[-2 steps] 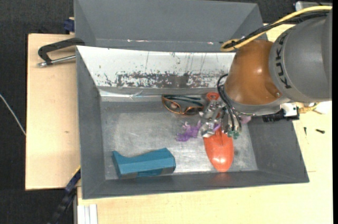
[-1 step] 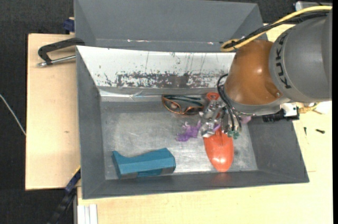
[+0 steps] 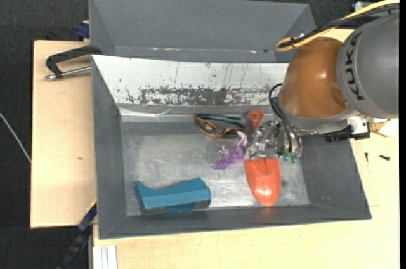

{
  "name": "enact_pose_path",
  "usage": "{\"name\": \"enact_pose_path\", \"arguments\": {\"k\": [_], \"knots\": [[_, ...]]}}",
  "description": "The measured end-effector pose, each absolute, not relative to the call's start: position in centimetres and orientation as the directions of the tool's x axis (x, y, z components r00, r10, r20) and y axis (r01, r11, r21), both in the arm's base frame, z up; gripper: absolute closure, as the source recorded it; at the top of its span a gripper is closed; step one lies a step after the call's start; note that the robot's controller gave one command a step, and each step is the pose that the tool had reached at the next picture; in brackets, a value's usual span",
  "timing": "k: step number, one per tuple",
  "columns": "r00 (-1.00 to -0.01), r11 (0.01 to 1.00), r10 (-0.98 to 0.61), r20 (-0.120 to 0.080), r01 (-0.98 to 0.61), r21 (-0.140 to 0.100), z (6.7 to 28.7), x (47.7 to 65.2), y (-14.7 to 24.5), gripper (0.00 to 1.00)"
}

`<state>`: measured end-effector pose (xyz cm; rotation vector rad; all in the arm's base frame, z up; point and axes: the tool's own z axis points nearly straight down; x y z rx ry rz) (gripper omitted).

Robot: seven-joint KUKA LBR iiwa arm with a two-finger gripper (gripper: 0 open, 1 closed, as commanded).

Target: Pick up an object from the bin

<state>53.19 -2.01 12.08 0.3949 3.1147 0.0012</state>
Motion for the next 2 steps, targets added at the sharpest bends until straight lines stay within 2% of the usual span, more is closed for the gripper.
{"name": "enact_pose_path", "arguments": {"k": [1,2], "knots": [[-0.979,0.979,0.203,-0.001,0.203,0.0,18.1,53.4,0.5,1.0],[-0.997,0.997,0.075,-0.017,0.075,0.004,20.4,56.8,-0.2,1.0]]}}
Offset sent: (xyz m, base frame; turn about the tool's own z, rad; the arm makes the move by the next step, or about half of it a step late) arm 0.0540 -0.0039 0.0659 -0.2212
